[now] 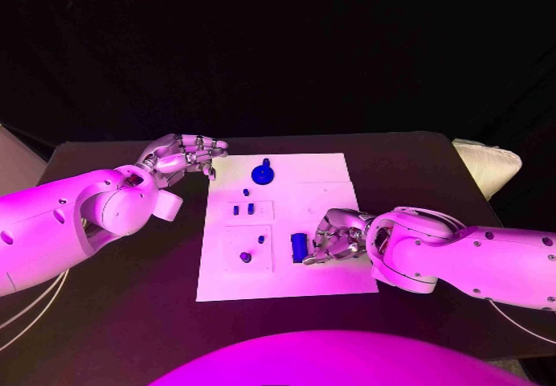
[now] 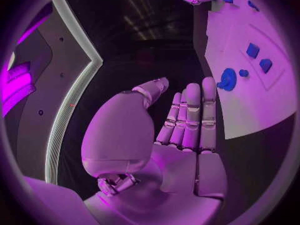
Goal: Assemble the parts on the task board
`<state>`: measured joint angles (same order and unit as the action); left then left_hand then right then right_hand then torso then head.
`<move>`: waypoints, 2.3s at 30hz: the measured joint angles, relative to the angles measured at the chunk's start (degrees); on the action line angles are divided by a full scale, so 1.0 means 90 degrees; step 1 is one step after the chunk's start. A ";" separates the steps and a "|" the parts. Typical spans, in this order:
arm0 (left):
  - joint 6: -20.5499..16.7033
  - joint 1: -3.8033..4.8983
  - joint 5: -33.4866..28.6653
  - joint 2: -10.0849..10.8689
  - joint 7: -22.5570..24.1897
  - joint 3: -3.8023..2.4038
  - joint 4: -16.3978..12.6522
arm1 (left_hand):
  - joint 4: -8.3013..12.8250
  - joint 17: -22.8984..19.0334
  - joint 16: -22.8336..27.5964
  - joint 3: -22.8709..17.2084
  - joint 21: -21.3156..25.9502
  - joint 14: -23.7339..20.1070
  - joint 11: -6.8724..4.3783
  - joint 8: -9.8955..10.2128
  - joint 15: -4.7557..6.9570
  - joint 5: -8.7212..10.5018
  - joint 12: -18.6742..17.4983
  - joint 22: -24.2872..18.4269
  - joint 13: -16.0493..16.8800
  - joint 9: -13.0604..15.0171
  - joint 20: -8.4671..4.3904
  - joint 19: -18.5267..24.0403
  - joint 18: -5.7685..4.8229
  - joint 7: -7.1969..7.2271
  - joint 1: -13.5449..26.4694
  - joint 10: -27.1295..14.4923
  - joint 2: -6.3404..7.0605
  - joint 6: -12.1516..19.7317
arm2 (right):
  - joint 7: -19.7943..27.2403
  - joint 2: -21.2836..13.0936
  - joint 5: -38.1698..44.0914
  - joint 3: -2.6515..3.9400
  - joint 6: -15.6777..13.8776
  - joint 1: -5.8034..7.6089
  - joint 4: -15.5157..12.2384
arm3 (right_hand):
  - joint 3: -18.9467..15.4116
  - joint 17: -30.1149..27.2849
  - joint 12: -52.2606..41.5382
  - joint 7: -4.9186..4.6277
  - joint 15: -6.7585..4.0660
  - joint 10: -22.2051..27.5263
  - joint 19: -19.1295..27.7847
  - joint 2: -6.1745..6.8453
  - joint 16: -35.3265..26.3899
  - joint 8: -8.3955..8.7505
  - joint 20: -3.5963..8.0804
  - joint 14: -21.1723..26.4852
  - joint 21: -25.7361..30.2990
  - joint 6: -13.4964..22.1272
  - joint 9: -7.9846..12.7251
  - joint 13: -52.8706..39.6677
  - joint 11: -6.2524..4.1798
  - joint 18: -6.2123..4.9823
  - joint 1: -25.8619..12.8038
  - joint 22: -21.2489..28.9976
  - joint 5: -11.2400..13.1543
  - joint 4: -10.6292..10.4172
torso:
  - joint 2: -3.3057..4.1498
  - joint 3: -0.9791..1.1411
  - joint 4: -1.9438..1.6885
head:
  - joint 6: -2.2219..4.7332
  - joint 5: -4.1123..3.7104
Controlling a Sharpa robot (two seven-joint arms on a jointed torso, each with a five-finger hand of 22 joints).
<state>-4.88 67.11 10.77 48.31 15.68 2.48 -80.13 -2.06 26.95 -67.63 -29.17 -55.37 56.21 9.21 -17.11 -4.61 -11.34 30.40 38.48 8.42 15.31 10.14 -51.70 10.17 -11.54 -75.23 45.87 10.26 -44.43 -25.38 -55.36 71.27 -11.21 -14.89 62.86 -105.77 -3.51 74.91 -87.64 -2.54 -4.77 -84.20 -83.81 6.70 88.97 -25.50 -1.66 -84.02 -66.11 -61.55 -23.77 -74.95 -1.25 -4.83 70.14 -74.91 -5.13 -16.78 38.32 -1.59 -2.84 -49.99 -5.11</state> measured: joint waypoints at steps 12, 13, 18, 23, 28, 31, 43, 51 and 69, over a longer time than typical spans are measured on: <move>0.0000 0.0000 0.0007 0.0007 -0.0004 0.0004 0.0013 | -0.0018 -0.0007 -0.0025 -0.0018 0.0000 0.0000 -0.0034 -0.0026 0.0000 0.0000 0.0057 0.0000 0.0005 0.0000 0.0024 -0.0024 0.0000 0.0023 0.0000 -0.0035 0.0000 0.0023 | 0.0149 -0.0235 -0.0020 -0.0013 -0.0012 -0.0017 -0.0141 | 0.0034 0.0000 0.0000 -0.0011 0.0002 0.0000 0.0000 0.0162 0.0000 -0.0023 0.0000 0.0000 0.0000 0.0013 -0.0028 0.0001 0.0000 0.0001 0.0132 -0.0005 -0.0108 0.0019 | -0.0003 0.0004 0.0003 | 0.0000 0.0005; 0.0000 0.0000 0.0007 0.0007 -0.0004 0.0004 0.0013 | -0.0018 -0.0007 -0.0025 -0.0018 0.0000 0.0000 -0.0035 -0.0026 0.0000 0.0000 0.0060 0.0000 0.0005 0.0000 0.0024 -0.0024 0.0000 0.0023 0.0000 -0.0035 0.0000 0.0023 | 0.0180 -0.0254 -0.0034 -0.0013 -0.0050 -0.0017 -0.0151 | 0.0034 0.0000 0.0000 -0.0011 0.0002 0.0000 0.0000 0.0162 0.0000 -0.0023 0.0000 0.0000 0.0001 0.0013 -0.0029 0.0001 0.0000 0.0000 0.0132 -0.0005 -0.0108 0.0019 | -0.0003 0.0004 0.0003 | 0.0000 0.0006; 0.0000 0.0000 0.0010 0.0006 -0.0006 0.0007 0.0016 | -0.0018 -0.0007 -0.0025 -0.0018 0.0000 0.0000 -0.0034 -0.0026 0.0000 0.0000 0.0060 0.0000 0.0006 0.0000 0.0024 -0.0024 0.0000 0.0023 0.0000 -0.0035 0.0000 0.0023 | 0.0540 -0.0452 -0.0253 -0.0013 -0.0431 -0.0015 -0.0235 | 0.0081 0.0000 0.0000 -0.0061 0.0002 0.0000 0.0000 0.0051 0.0000 -0.0023 0.0000 0.0000 0.0135 0.0064 -0.0014 0.0002 0.0000 0.0000 0.0243 -0.0004 -0.0108 0.0033 | -0.0002 0.0005 0.0003 | 0.0005 0.0000; -0.0001 0.0000 0.0013 0.0006 -0.0007 0.0012 0.0019 | -0.0018 -0.0007 -0.0025 -0.0018 0.0000 0.0000 -0.0034 -0.0025 0.0000 0.0000 0.0060 0.0000 0.0010 0.0000 0.0024 -0.0024 0.0000 0.0023 0.0000 -0.0035 0.0000 0.0023 | 0.1067 -0.0795 -0.0625 -0.0013 -0.0830 0.0009 -0.0316 | 0.0177 0.0005 0.0000 -0.0152 0.0027 0.0028 0.0000 -0.0074 0.0000 0.0123 0.0000 -0.0006 0.0187 0.0271 0.0058 0.0002 0.0065 0.0000 0.0513 -0.0004 -0.0146 0.0058 | -0.0003 0.0001 0.0003 | 0.0015 -0.0021; -0.0001 0.0000 0.0015 0.0004 -0.0008 0.0016 0.0019 | -0.0018 -0.0007 -0.0025 -0.0018 0.0000 0.0000 -0.0034 -0.0025 0.0000 0.0000 0.0060 0.0000 0.0010 0.0000 0.0024 -0.0024 0.0000 0.0023 0.0000 -0.0035 0.0000 0.0023 | 0.1389 -0.1139 -0.0839 -0.0014 -0.1066 0.0053 -0.0259 | 0.0310 0.0005 0.0033 -0.0238 0.0083 0.0028 -0.0023 -0.0048 0.0000 0.0298 -0.0023 0.0000 0.0212 0.0405 0.0138 0.0002 0.0129 0.0000 0.0849 -0.0004 -0.0146 0.0098 | -0.0006 -0.0004 0.0003 | 0.0029 -0.0050; -0.0001 0.0000 0.0017 0.0005 -0.0008 0.0017 0.0010 | -0.0018 -0.0007 -0.0025 -0.0018 0.0000 0.0000 -0.0020 -0.0024 0.0000 0.0000 0.0060 0.0000 0.0010 0.0000 0.0024 -0.0024 0.0000 0.0023 0.0000 -0.0048 0.0000 0.0023 | 0.1458 -0.1332 -0.0838 -0.0014 -0.1122 0.0068 -0.0145 | 0.0322 0.0005 0.0108 -0.0266 0.0120 0.0022 -0.0022 -0.0004 0.0000 0.0355 -0.0070 0.0000 0.0297 0.0452 0.0175 0.0003 0.0160 0.0000 0.0923 -0.0003 -0.0146 0.0100 | -0.0007 -0.0007 0.0003 | 0.0036 -0.0079; -0.0005 -0.0004 0.0026 0.0031 0.0040 0.0019 -0.0036 | -0.0018 -0.0006 -0.0024 -0.0018 0.0000 0.0000 -0.0012 -0.0024 0.0000 0.0000 0.0060 0.0000 0.0009 0.0000 0.0024 -0.0024 0.0000 0.0023 0.0000 -0.0057 0.0000 0.0023 | 0.1130 -0.1695 0.0047 -0.0023 -0.1146 0.0068 -0.0044 | 0.0341 0.0004 0.0287 -0.0266 0.0120 0.0022 0.0013 0.0052 -0.0060 0.0403 -0.0104 0.0000 0.0487 0.0452 0.0188 0.0003 0.0160 0.0000 0.0979 -0.0002 -0.0146 0.0082 | -0.0002 0.0002 0.0007 | 0.0061 -0.0163; -0.0005 -0.0006 0.0031 0.0041 0.0067 0.0019 -0.0063 | -0.0018 -0.0006 -0.0024 -0.0017 0.0000 0.0000 -0.0012 -0.0024 0.0000 0.0000 0.0060 0.0000 0.0009 0.0000 0.0023 -0.0023 0.0000 0.0023 0.0000 -0.0057 0.0000 0.0023 | 0.0759 -0.1624 0.0478 -0.0037 -0.1139 -0.0049 -0.0072 | 0.0334 0.0003 0.0287 -0.0232 0.0120 0.0022 0.0013 0.0151 -0.0060 0.0403 -0.0104 0.0000 0.0510 0.0275 0.0186 0.0004 0.0159 0.0000 0.0881 -0.0002 -0.0146 0.0042 | 0.0005 -0.0002 -0.0001 | 0.0048 -0.0176; -0.0007 -0.0007 0.0036 0.0054 0.0086 0.0019 -0.0076 | -0.0035 -0.0005 -0.0024 0.0000 0.0000 0.0000 -0.0012 -0.0024 0.0000 0.0000 0.0060 0.0000 0.0014 0.0000 0.0023 -0.0023 0.0000 0.0023 0.0000 -0.0057 0.0000 0.0023 | 0.0167 -0.1201 0.0827 -0.0041 -0.0943 -0.0276 0.0011 | 0.0303 0.0002 0.0287 -0.0184 0.0120 0.0022 0.0013 0.0169 -0.0060 0.0367 -0.0103 0.0000 0.0509 0.0162 0.0152 0.0005 0.0159 0.0000 0.0558 0.0000 -0.0118 0.0011 | 0.0004 0.0000 -0.0001 | 0.0021 -0.0187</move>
<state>-4.94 67.05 11.09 48.79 16.45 2.65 -80.82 -2.38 26.90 -67.84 -29.18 -55.37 56.21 9.10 -17.32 -4.61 -11.34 30.94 38.48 8.54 15.31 10.35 -51.91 10.17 -11.33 -75.23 45.36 10.26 -44.22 -23.88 -66.16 78.72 -11.57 -23.38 60.38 -105.66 -0.78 74.92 -85.06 -4.19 -3.69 -84.00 -83.69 8.22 88.43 -22.19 -2.59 -84.02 -61.53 -60.09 -22.40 -74.91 0.18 -4.84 75.17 -74.91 -6.19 -16.68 38.36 -1.59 -2.85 -49.80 -6.80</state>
